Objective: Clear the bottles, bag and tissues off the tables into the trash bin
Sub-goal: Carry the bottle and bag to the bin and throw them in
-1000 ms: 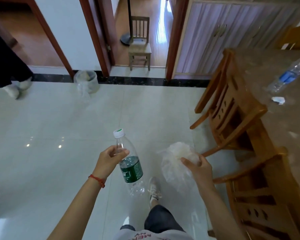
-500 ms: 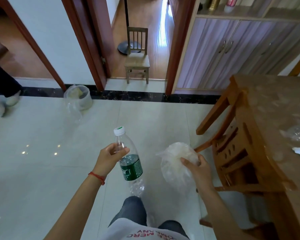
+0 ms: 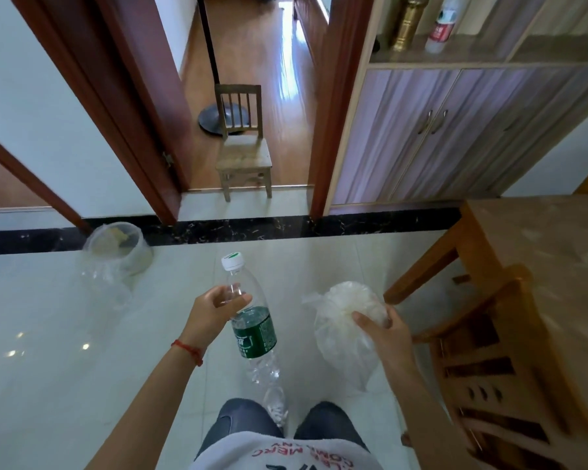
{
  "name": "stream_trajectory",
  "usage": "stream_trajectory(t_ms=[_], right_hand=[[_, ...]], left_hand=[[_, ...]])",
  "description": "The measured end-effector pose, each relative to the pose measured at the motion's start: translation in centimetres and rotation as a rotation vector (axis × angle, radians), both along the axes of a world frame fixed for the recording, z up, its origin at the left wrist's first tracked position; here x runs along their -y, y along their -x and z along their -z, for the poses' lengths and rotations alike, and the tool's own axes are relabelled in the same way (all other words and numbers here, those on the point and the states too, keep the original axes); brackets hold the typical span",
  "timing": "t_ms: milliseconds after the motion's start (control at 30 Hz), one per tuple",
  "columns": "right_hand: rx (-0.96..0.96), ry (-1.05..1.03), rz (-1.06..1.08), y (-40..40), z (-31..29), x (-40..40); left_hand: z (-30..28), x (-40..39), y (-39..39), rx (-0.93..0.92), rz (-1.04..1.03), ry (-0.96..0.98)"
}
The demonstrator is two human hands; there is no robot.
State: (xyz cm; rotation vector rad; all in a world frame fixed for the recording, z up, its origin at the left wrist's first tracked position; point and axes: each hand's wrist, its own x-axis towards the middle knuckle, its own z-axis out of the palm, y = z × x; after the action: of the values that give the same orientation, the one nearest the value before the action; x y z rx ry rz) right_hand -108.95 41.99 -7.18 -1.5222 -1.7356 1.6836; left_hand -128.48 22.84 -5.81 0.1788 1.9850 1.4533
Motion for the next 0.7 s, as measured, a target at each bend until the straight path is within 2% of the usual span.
stream_trajectory(t_ms=[267, 700], right_hand=[[0.015, -0.023, 0.048, 7.8, 0.1, -8.2], [0.022, -0.086, 0.03, 20.1, 0.2, -25.7]], left_hand=[[0.5, -8.4, 8.6, 0.034, 0.017, -0.034], [-0.2, -26.9, 21.4, -0.003, 0.071, -0.049]])
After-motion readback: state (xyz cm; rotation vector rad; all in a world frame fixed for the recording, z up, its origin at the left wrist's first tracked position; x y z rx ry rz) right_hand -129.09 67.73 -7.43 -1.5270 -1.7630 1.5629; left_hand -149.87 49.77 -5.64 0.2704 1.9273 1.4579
